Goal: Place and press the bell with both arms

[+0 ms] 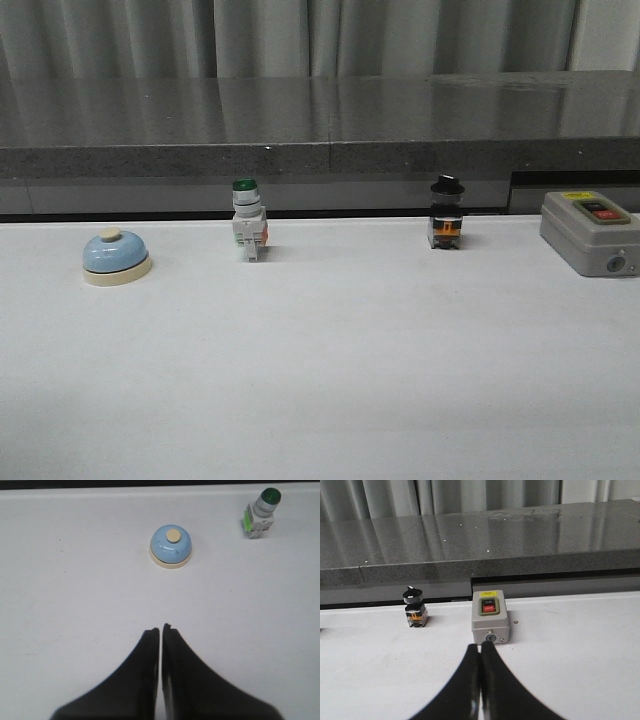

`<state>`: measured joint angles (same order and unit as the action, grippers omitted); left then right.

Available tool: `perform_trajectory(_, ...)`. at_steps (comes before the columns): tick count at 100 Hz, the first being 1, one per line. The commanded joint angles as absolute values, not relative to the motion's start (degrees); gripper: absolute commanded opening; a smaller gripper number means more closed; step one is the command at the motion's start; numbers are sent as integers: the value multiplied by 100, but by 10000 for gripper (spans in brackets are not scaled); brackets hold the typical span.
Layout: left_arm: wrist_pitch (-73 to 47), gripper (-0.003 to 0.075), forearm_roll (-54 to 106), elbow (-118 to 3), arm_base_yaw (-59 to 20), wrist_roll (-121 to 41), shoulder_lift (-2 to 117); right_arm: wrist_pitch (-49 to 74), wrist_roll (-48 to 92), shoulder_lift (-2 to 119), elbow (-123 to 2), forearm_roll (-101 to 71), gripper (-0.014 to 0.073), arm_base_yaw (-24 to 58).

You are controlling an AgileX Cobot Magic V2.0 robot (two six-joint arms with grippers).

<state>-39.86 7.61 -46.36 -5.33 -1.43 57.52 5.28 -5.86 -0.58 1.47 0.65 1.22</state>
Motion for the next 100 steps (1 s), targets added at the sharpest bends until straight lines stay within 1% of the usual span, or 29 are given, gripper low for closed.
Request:
perform_trajectory(1, -3741, 178, 795, -4831, -547, -253, 5716, 58, -582, -168, 71, 133, -60, 115)
perform_trajectory(4, -3741, 228, 795, -4831, -547, -253, 5716, 58, -582, -168, 71, 133, -60, 115)
perform_trajectory(5, -3741, 264, 795, -4831, -547, -253, 5716, 58, -582, -168, 71, 133, -60, 115)
perform_trajectory(6, -3741, 283, 795, -4831, -547, -253, 5716, 58, -582, -168, 71, 133, -60, 115)
perform_trajectory(7, -3741, 322, 795, -4831, -547, -253, 5716, 58, -582, -168, 71, 133, -60, 115)
perform_trajectory(8, -3741, 342, 795, -4831, -547, -253, 5716, 58, -582, -168, 71, 133, -60, 115)
perform_trajectory(9, -3741, 384, 795, -4831, -547, -253, 5716, 58, -582, -168, 71, 133, -60, 115)
perform_trajectory(10, -3741, 405, 795, -4831, -547, -253, 5716, 58, -582, -168, 71, 133, -60, 115)
perform_trajectory(11, -3741, 447, 795, -4831, -547, -253, 5716, 58, -582, -168, 71, 133, -60, 115)
perform_trajectory(14, -3731, 511, 795, -4831, -547, -253, 5716, 58, -582, -168, 71, 133, -60, 115)
perform_trajectory(15, -3730, 552, 795, -4831, -547, -253, 5716, 58, -582, -168, 71, 133, -60, 115)
perform_trajectory(19, -3677, 662, 795, -4831, -547, -253, 5716, 58, -582, -168, 71, 133, -60, 115)
perform_trajectory(21, -3636, 692, 795, -4831, -547, -253, 5716, 58, -582, -168, 71, 133, -60, 115)
perform_trajectory(22, -3609, 724, 795, -4831, -547, -240, 5716, 58, -582, -168, 71, 133, -60, 115)
perform_trajectory(33, -3557, 659, 834, -4831, -547, -230, 5716, 58, -582, -168, 71, 133, -60, 115)
perform_trajectory(40, -3536, 640, 834, -4831, -547, -230, 5716, 58, -582, -168, 71, 133, -60, 115)
perform_trajectory(55, -3245, 640, 844, -4849, -550, -230, 5758, 58, -582, -168, 71, 133, -60, 115)
perform_trajectory(67, -3185, 640, 842, -5038, -550, -252, 6023, 58, -582, -168, 71, 133, -60, 115)
perform_trajectory(78, -3234, 640, 842, -5314, -624, -252, 6439, 58, -582, -168, 71, 133, -60, 115)
perform_trajectory(100, -3076, 640, 830, -6040, -1025, -252, 7445, 58, -582, -168, 71, 133, -60, 115)
